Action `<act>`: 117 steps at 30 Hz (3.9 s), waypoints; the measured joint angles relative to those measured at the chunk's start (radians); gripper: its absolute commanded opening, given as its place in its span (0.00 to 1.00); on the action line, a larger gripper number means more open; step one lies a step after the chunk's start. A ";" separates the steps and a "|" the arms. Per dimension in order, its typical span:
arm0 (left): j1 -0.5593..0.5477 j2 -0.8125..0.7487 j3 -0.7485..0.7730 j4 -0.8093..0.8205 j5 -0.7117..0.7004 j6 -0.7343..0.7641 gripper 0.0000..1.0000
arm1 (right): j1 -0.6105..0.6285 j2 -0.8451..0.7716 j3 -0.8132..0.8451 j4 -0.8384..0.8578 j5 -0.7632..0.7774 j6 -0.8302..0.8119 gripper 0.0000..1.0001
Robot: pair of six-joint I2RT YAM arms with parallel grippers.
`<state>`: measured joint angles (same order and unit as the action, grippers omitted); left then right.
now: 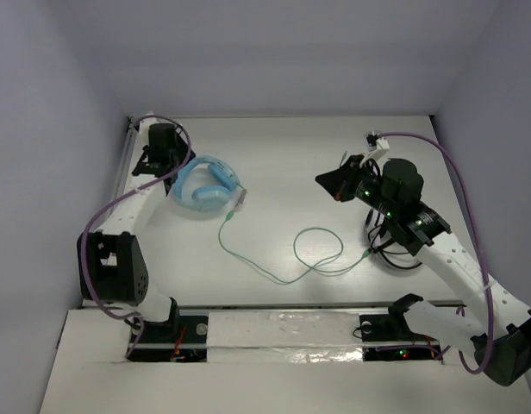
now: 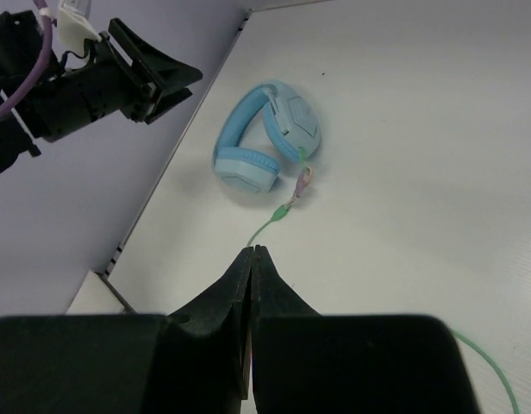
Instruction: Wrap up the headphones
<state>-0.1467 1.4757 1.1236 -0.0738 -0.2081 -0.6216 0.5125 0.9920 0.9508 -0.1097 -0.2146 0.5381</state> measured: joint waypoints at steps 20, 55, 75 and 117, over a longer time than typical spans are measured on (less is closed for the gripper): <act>0.148 0.511 0.194 -0.054 0.062 0.430 0.42 | 0.021 -0.006 -0.006 0.017 -0.006 0.005 0.40; 0.108 0.443 0.136 -0.143 0.085 0.303 0.00 | 0.038 0.037 -0.039 0.107 -0.024 0.010 0.00; 0.011 0.064 0.665 -0.480 0.548 0.355 0.00 | 0.039 0.201 -0.097 0.235 -0.192 -0.195 0.85; 0.087 0.244 1.026 -0.439 0.809 0.128 0.00 | 0.078 0.632 -0.373 0.860 -0.133 0.055 0.39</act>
<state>-0.0601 1.7199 2.1498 -0.5125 0.6006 -0.4934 0.5903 1.6241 0.5777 0.7506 -0.3473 0.5934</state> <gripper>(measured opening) 0.109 0.394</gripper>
